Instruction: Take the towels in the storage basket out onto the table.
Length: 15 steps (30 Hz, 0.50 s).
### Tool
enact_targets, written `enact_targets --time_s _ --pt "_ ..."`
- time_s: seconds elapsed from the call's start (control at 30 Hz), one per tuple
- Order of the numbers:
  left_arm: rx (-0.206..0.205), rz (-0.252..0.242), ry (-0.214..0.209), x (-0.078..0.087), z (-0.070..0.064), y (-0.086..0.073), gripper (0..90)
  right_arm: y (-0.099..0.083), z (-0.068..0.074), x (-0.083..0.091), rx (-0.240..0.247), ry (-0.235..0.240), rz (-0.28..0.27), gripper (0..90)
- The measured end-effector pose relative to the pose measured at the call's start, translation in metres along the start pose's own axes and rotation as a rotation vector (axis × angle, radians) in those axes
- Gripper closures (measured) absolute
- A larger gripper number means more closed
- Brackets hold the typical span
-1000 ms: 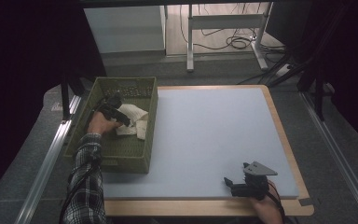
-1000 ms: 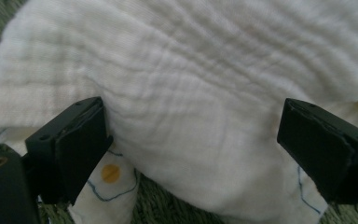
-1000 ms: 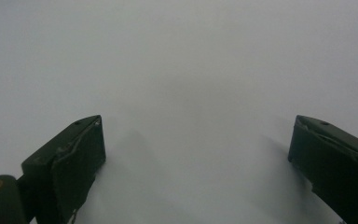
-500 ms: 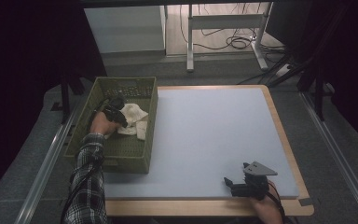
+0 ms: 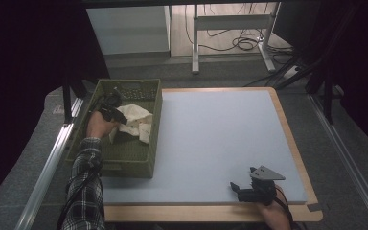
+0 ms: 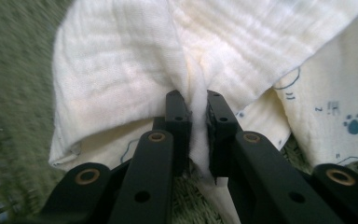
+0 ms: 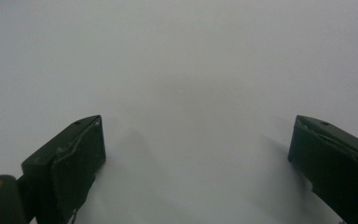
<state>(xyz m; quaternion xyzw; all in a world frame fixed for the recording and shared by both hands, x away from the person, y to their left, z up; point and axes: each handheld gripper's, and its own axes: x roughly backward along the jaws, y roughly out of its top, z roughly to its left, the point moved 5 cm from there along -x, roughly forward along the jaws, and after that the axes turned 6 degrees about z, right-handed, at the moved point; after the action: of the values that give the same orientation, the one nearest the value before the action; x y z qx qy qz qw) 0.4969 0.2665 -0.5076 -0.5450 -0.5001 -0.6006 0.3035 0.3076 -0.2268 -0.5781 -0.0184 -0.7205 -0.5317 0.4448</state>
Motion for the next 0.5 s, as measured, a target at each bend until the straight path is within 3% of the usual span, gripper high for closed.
enact_targets --time_s 0.5 --pt "0.000 -0.251 0.000 0.057 -0.001 -0.015 82.2 0.000 0.000 0.000 -0.001 0.000 0.002 3.9"
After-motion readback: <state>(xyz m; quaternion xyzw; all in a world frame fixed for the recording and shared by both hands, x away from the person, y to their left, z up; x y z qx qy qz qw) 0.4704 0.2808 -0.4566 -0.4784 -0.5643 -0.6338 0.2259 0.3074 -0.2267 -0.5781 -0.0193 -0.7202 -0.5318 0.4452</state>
